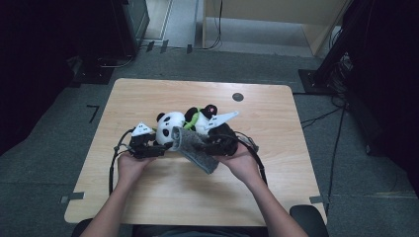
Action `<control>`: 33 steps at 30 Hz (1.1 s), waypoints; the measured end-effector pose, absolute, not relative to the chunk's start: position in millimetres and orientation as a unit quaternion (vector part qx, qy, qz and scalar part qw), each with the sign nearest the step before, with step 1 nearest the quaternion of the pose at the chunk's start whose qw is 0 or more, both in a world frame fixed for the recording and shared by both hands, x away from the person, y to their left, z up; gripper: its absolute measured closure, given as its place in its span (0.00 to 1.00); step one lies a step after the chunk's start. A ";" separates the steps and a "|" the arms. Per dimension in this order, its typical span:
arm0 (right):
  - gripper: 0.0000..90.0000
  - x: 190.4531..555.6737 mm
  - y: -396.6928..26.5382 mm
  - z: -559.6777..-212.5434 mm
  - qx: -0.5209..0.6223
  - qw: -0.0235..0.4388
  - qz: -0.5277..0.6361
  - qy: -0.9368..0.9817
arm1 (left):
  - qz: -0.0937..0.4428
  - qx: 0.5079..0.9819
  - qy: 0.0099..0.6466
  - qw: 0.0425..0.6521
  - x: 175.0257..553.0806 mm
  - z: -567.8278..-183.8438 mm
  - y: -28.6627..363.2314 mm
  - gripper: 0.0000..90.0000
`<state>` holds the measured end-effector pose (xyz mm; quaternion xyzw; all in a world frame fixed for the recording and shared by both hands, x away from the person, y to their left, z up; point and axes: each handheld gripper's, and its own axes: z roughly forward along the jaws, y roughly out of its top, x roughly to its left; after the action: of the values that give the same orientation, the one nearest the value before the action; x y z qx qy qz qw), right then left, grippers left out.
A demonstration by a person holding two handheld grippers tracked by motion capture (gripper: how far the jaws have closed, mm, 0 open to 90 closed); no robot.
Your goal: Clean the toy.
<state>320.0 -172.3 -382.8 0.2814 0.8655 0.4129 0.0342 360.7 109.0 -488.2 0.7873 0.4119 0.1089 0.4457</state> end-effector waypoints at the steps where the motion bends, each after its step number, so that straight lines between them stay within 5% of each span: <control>1: 0.86 319.7 -167.0 -386.6 0.280 0.027 0.410 0.868 | 0.108 0.788 0.411 0.445 361.0 -487.9 109.1 0.32; 22: 0.86 321.8 -142.4 -459.6 0.286 -0.017 0.349 0.892 | 0.105 0.788 0.413 0.445 363.0 -486.0 109.1 0.33; 33: 0.86 348.3 -114.0 -464.3 0.298 0.017 0.341 0.891 | 0.114 0.788 0.411 0.444 360.3 -486.9 108.2 0.34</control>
<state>348.3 -114.0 -464.3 0.2983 0.8913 0.3409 0.0175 360.3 108.2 -486.9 0.7883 0.4109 0.1139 0.4435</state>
